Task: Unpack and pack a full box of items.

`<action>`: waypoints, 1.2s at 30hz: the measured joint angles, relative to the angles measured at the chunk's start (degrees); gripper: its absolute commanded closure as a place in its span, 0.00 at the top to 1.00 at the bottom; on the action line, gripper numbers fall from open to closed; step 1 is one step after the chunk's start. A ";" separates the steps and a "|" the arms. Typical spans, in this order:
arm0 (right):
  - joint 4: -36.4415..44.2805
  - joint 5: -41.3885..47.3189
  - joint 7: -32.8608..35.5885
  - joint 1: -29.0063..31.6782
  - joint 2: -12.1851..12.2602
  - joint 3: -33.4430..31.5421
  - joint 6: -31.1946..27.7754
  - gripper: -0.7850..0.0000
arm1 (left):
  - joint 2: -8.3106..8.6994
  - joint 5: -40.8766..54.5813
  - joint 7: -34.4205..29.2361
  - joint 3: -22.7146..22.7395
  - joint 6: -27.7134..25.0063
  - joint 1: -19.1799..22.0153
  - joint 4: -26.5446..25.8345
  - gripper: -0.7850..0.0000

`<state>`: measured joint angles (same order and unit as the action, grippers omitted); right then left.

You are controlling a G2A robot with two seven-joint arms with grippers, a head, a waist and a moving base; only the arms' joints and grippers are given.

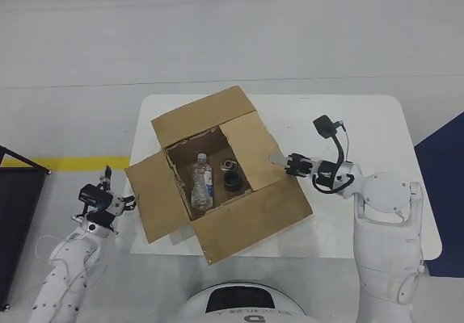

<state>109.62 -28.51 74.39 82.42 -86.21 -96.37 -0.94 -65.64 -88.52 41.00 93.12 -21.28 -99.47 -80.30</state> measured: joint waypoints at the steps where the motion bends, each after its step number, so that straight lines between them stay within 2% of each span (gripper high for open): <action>1: 0.00 0.00 0.00 0.00 0.00 0.00 0.00 1.00 | -0.05 2.37 1.40 0.15 -1.63 -0.27 -0.25 1.00; 4: 0.00 0.00 0.00 0.00 0.00 0.00 0.00 1.00 | -0.21 9.29 3.44 0.90 -5.03 -0.64 -1.24 1.00; 7: 0.00 0.00 0.00 0.00 0.00 0.00 0.00 1.00 | -0.59 12.75 2.41 -0.06 -3.92 0.05 -2.97 1.00; 10: 0.00 0.00 0.00 0.00 0.00 0.00 0.00 1.00 | -0.90 11.53 -0.33 -2.34 -2.06 0.70 -6.30 1.00; 14: 0.00 0.00 0.00 0.00 0.00 0.00 0.00 1.00 | -1.38 6.52 -6.65 -6.36 3.22 3.20 -9.88 1.00; 18: 0.00 0.00 0.00 0.00 0.00 0.00 0.00 1.00 | -1.63 5.17 -11.18 -8.54 4.85 4.32 -11.64 1.00; 25: 0.00 0.00 0.00 0.00 0.00 0.00 0.00 1.00 | -1.75 10.55 -19.02 -7.80 4.28 5.37 -12.03 1.00; 29: 0.00 0.00 0.00 0.00 0.00 0.00 0.00 1.00 | -1.51 8.84 -25.31 -7.34 4.14 5.65 -13.31 1.00; 36: 0.00 0.00 0.00 0.00 0.00 0.00 0.00 1.00 | -1.44 10.62 -25.26 -6.40 3.58 5.03 -15.03 1.00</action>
<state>109.62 -28.51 74.39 82.42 -86.21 -96.37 -0.94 -67.08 -77.90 15.74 86.73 -17.70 -94.44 -95.33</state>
